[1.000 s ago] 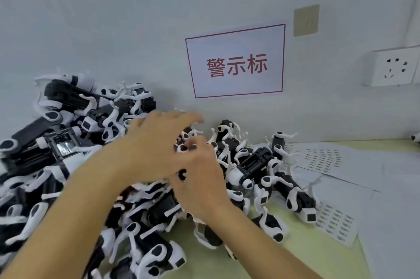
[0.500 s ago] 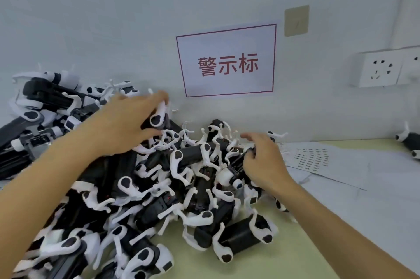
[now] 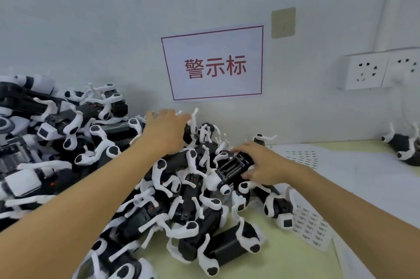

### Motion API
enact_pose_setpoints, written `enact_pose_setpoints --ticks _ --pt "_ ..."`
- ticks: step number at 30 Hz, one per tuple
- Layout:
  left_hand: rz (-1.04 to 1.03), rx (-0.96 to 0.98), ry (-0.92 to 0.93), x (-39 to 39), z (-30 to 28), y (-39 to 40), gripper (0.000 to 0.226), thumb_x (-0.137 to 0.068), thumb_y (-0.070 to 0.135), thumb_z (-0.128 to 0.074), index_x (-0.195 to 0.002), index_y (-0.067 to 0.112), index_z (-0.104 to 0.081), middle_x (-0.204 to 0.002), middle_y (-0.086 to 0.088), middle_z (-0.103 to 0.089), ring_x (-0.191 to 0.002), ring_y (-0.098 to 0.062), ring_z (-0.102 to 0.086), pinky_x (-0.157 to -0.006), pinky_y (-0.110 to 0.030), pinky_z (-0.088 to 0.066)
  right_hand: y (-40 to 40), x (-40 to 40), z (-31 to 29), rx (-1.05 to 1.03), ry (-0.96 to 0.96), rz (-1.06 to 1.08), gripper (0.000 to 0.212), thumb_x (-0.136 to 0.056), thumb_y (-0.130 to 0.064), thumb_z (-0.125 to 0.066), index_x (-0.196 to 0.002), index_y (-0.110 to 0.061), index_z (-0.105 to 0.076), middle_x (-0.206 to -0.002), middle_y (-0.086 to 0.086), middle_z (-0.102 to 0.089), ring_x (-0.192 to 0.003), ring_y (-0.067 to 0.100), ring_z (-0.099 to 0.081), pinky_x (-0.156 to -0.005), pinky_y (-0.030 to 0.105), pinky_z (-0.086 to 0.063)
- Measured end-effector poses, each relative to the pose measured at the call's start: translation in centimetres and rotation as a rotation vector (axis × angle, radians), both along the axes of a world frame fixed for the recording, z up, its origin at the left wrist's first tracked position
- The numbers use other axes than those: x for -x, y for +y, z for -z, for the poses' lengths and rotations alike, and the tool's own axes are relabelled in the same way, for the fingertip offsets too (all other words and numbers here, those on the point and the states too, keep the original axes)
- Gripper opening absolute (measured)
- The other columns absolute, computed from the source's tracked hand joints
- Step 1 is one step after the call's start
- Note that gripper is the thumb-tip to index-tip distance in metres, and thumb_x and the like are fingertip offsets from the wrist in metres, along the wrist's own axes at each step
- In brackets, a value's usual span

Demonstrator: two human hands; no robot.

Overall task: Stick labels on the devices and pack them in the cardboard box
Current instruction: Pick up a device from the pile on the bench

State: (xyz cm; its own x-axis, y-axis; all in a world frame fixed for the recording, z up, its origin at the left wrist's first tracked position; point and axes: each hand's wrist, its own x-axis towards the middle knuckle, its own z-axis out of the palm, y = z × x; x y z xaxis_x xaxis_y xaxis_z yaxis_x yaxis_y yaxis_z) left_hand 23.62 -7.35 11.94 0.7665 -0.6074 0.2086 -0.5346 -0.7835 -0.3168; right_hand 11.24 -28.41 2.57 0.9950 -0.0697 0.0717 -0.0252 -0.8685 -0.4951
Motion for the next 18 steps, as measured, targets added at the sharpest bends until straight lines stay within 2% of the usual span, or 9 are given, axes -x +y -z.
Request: enact_pose_setpoints --ticks 3,5,6,8,10,13,16,18 --pt "-0.096 0.071 -0.028 2.0 0.5 0.2 0.064 -0.093 0.027 -0.051 -0.149 0.019 -0.023 -0.144 -0.01 -0.038 -0.136 -0.034 -0.033 -0.109 -0.056 -0.028 -0.1 0.6 -0.9 0.005 -0.107 -0.024 0.066 -0.08 -0.025 -0.078 -0.138 -0.028 -0.049 -0.127 -0.013 -0.043 -0.118 0.012 -0.047 -0.101 0.026 -0.038" --pt "-0.032 0.212 -0.063 3.6 0.9 0.4 0.067 -0.093 0.032 -0.05 -0.15 0.017 -0.017 -0.146 -0.01 -0.036 -0.136 -0.034 -0.032 -0.108 -0.056 -0.03 0.1 1.0 -2.1 0.021 -0.178 -0.032 0.063 -0.079 -0.03 -0.078 -0.136 -0.029 -0.052 -0.122 -0.014 -0.043 -0.111 0.009 -0.048 -0.095 0.023 -0.039" --pt "0.041 0.297 -0.017 4.3 1.1 0.5 0.07 -0.094 0.035 -0.05 -0.152 0.019 -0.015 -0.149 -0.009 -0.034 -0.137 -0.032 -0.03 -0.11 -0.056 -0.029 0.2 1.2 -2.8 0.026 -0.206 -0.026 0.062 -0.078 -0.033 -0.078 -0.135 -0.03 -0.053 -0.119 -0.014 -0.043 -0.108 0.008 -0.048 -0.09 0.021 -0.038" --pt "0.214 0.459 0.207 5.9 1.6 0.6 0.073 -0.094 0.043 -0.053 -0.154 0.025 -0.015 -0.155 -0.005 -0.031 -0.141 -0.027 -0.029 -0.114 -0.054 -0.028 0.2 1.9 -4.1 0.021 -0.236 0.017 0.06 -0.078 -0.04 -0.077 -0.133 -0.031 -0.055 -0.115 -0.012 -0.045 -0.105 0.009 -0.049 -0.085 0.019 -0.036" --pt "0.328 0.585 0.455 7.6 2.1 0.5 0.078 -0.091 0.051 -0.06 -0.154 0.031 -0.017 -0.157 0.001 -0.031 -0.141 -0.021 -0.032 -0.115 -0.045 -0.029 -0.3 3.1 -4.9 -0.03 -0.278 0.103 0.056 -0.078 -0.046 -0.076 -0.129 -0.034 -0.058 -0.112 -0.011 -0.048 -0.103 0.01 -0.052 -0.084 0.022 -0.038" --pt "0.427 0.709 0.592 9.5 3.0 -0.2 0.081 -0.085 0.055 -0.069 -0.15 0.035 -0.026 -0.153 0.008 -0.036 -0.136 -0.01 -0.036 -0.105 -0.025 -0.032 -0.7 5.4 -5.5 -0.226 -0.421 0.253 0.038 -0.081 -0.05 -0.073 -0.115 -0.035 -0.065 -0.107 -0.012 -0.059 -0.091 0.01 -0.062 -0.075 0.02 -0.046" --pt "0.468 0.894 0.593 11.1 3.6 -1.4 0.066 -0.087 0.046 -0.073 -0.142 0.04 -0.037 -0.141 0.016 -0.042 -0.12 -0.001 -0.042 -0.092 -0.01 -0.033 -0.4 7.5 -5.5 -0.531 -0.441 0.309 0.026 -0.085 -0.051 -0.068 -0.1 -0.03 -0.072 -0.09 -0.008 -0.069 -0.078 0.016 -0.071 -0.07 0.035 -0.062" --pt "0.473 1.044 0.654 12.3 3.5 -2.2 0.054 -0.089 0.039 -0.073 -0.133 0.046 -0.042 -0.133 0.015 -0.047 -0.111 -0.003 -0.053 -0.082 -0.013 -0.043 0.0 8.8 -5.2 -0.639 -0.406 0.306 0.032 -0.087 -0.056 -0.063 -0.095 -0.027 -0.073 -0.076 -0.01 -0.071 -0.072 0.019 -0.073 -0.072 0.046 -0.063"
